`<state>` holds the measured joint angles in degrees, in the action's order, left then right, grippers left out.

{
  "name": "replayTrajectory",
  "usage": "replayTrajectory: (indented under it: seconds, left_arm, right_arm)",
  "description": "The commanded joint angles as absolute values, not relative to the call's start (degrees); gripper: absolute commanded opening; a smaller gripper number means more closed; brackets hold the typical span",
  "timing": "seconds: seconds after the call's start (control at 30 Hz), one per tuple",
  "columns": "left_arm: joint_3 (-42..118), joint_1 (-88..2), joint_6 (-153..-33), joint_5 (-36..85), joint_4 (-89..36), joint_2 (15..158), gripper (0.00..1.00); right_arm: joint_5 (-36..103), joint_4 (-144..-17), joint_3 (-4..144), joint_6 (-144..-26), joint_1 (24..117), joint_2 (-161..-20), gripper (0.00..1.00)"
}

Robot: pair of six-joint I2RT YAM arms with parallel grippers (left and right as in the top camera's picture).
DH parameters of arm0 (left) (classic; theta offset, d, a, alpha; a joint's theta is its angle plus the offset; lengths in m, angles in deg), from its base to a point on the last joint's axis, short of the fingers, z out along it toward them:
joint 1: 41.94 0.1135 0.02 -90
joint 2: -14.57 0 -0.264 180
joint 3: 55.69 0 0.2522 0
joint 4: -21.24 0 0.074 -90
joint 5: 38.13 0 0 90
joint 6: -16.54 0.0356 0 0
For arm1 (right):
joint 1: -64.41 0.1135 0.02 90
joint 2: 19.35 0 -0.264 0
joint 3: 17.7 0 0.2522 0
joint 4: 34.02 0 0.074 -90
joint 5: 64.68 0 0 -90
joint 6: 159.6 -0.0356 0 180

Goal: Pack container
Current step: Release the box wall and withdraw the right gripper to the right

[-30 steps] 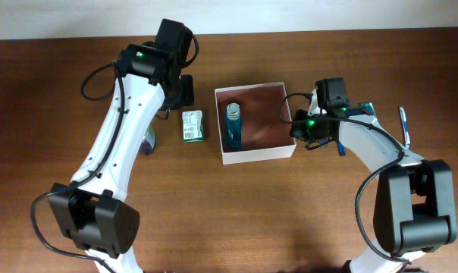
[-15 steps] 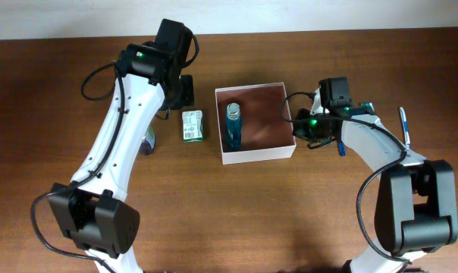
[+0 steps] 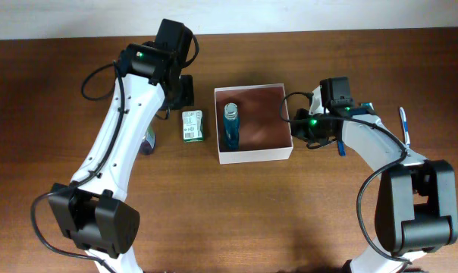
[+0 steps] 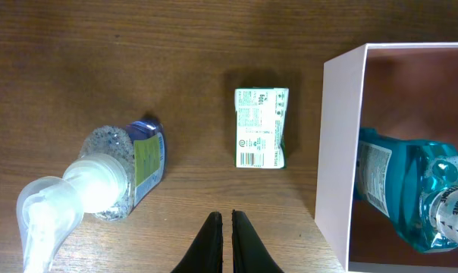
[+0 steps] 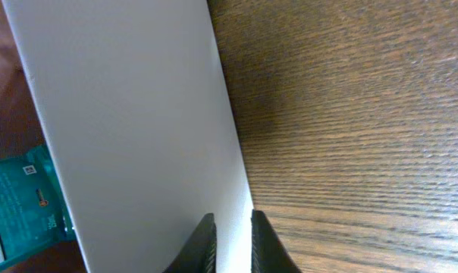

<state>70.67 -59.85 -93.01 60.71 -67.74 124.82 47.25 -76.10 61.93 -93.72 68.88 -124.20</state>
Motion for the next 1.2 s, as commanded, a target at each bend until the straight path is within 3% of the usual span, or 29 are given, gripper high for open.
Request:
replayTrajectory:
  seconds: [0.0, 0.07, 0.2, 0.33, 0.5, 0.6, 0.73, 0.8, 0.83, 0.87, 0.97, 1.17]
  left_arm:
    - [70.6, -59.65, -93.16, 60.91, -67.85, 126.0, 0.08]
    - [70.6, -59.65, -93.16, 60.91, -67.96, 126.79, 0.08]
    - [70.6, -59.65, -93.16, 60.89, -68.05, 127.93, 0.08]
    - [70.6, -59.65, -93.14, 60.91, -67.79, 128.12, 0.07]
    - [70.62, -59.72, -93.14, 60.4, -66.04, 128.12, 0.05]
    - [70.84, -59.89, -93.14, 58.48, -66.02, 128.12, 0.08]
    - [70.84, -60.02, -93.12, 57.63, -65.8, 128.12, 0.28]
    - [70.84, -60.02, -93.12, 57.65, -65.3, 128.12, 0.53]
    - [70.84, -60.02, -93.12, 57.65, -64.86, 128.12, 0.72]
    - [70.84, -60.02, -93.1, 57.67, -64.53, 128.12, 0.8]
    - [70.84, -60.05, -93.1, 57.67, -64.12, 128.12, 0.87]
    - [70.84, -60.02, -93.12, 57.67, -64.09, 128.12, 0.87]
  right_arm:
    - [45.81, -75.9, 63.02, -94.11, 68.14, -124.71, 0.16]
    - [45.7, -75.9, 63.17, -94.11, 67.09, -124.71, 0.25]
    - [45.75, -76.73, 63.83, -94.11, 64.29, -124.71, 0.31]
    - [46.38, -78.04, 64.44, -94.09, 61.15, -124.71, 0.44]
    - [48.06, -78.52, 64.61, -94.05, 57.69, -124.71, 0.99]
    - [48.06, -78.46, 64.64, -94.09, 55.66, -124.71, 0.99]
    - [50.58, -78.35, 64.66, -93.81, 53.36, -124.71, 0.99]
    - [55.08, -77.63, 64.66, -91.64, 52.27, -124.71, 0.99]
    - [58.47, -77.17, 64.72, -90.44, 51.59, -124.58, 0.99]
    - [60.5, -77.19, 64.94, -89.65, 51.13, -124.42, 0.99]
    - [63.84, -78.11, 66.21, -87.58, 49.87, -121.84, 0.99]
    - [62.18, -82.0, 67.65, -84.37, 49.65, -111.57, 0.98]
